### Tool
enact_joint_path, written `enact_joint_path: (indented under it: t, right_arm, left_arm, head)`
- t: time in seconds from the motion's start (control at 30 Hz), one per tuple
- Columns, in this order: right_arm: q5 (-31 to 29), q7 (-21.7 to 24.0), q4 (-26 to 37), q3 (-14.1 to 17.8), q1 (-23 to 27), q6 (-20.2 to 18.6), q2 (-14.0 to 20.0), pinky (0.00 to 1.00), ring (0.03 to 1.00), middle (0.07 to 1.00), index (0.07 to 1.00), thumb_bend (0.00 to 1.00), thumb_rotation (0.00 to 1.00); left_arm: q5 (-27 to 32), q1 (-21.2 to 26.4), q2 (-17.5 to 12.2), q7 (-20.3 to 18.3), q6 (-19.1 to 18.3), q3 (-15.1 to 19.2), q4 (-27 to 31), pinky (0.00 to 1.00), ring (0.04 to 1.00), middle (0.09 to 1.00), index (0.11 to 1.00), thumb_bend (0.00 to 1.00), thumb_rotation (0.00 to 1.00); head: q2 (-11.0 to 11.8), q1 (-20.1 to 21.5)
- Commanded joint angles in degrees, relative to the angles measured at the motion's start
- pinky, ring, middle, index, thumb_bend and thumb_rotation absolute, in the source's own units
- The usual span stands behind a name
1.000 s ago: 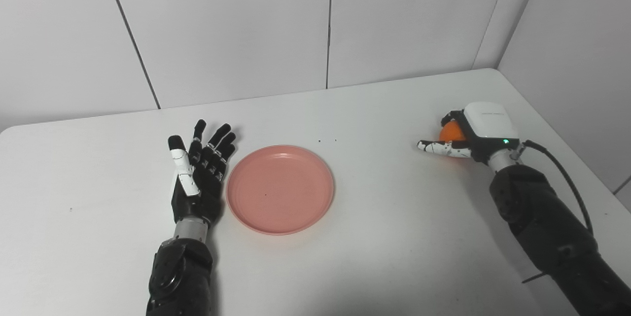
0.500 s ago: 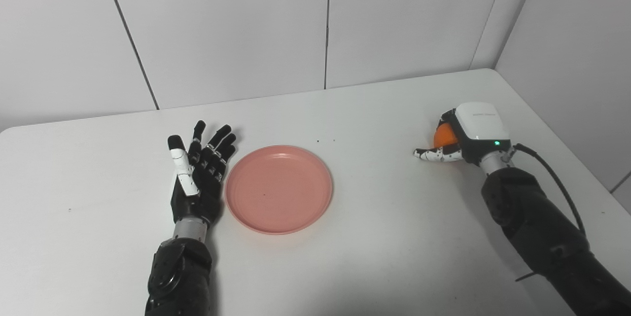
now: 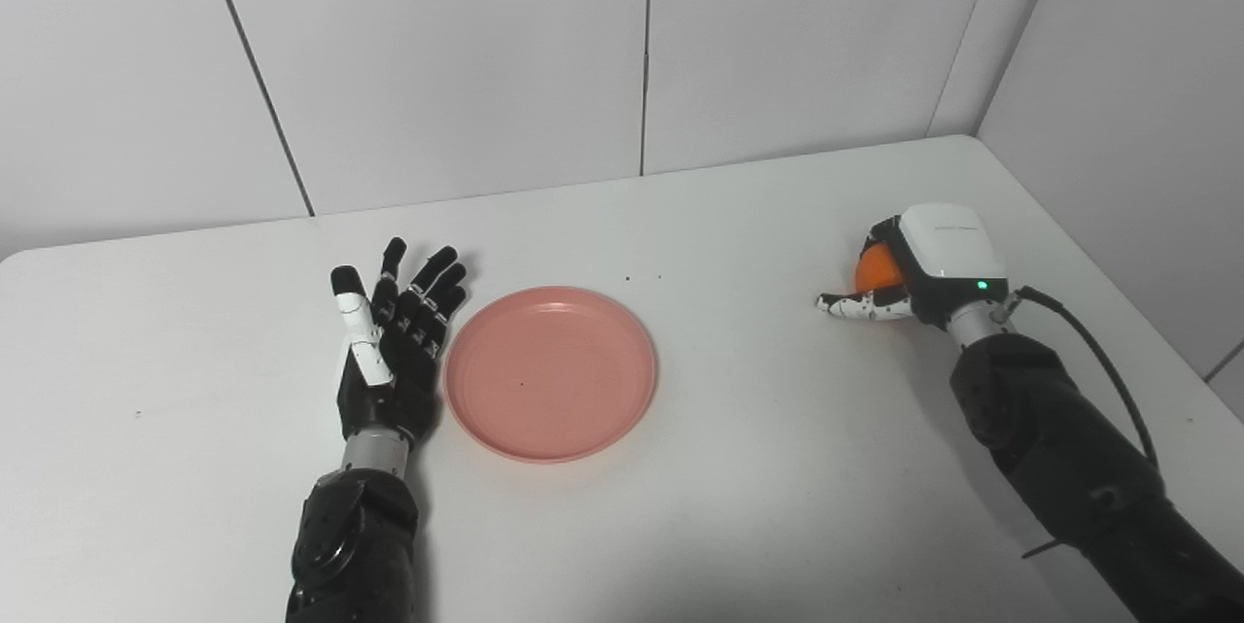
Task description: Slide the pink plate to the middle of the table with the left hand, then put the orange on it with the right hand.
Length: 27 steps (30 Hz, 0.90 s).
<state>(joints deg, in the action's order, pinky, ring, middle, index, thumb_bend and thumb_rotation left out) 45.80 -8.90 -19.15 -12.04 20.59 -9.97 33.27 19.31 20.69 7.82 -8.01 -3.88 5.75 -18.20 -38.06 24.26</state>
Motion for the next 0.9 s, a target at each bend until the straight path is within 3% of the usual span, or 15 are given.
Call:
enact_joint_path:
  t: [0.0,0.27,0.47,0.7,0.87]
  right_arm:
    - [-1.5,0.8,0.8,0.3,-0.7,2.2,1.0,0.09,0.136,0.187,0.226,0.64,0.31]
    - [-3.5,0.7,5.7,1.9,0.5,3.0,1.6,0.07,0.117,0.166,0.205,0.63,0.31]
    - [-5.4,0.2,8.3,3.8,1.0,5.5,2.7,0.07,0.115,0.166,0.209,0.64,0.27]
    - [-6.2,0.3,10.1,5.0,1.5,8.9,3.4,0.08,0.119,0.168,0.209,0.63,0.28]
    - [-6.8,1.6,11.7,5.7,1.9,9.3,3.4,0.09,0.138,0.201,0.292,0.61,0.31]
  left_arm:
    - [-0.1,-2.1,0.5,2.0,-4.8,0.0,-1.1,0.91,0.841,0.803,1.000,0.99,1.00]
    - [-0.7,-1.8,1.2,2.8,-4.4,-0.2,-1.7,0.93,0.840,0.795,1.000,0.98,0.99]
    - [-2.1,-2.0,2.6,3.8,-3.3,-1.4,-2.2,0.90,0.829,0.790,1.000,0.98,1.00]
    - [-3.4,-2.1,3.8,5.1,-2.6,-2.0,-2.2,0.90,0.822,0.777,1.000,0.96,1.00]
    - [-4.6,-2.1,4.0,5.9,-1.9,-2.0,-3.0,0.89,0.816,0.782,1.000,0.97,1.00]
  head:
    - [0.0,-0.3]
    - [-0.2,-4.2]
    - [-0.2,-11.0]
    - [-0.1,-14.1]
    - [-0.1,-16.2]
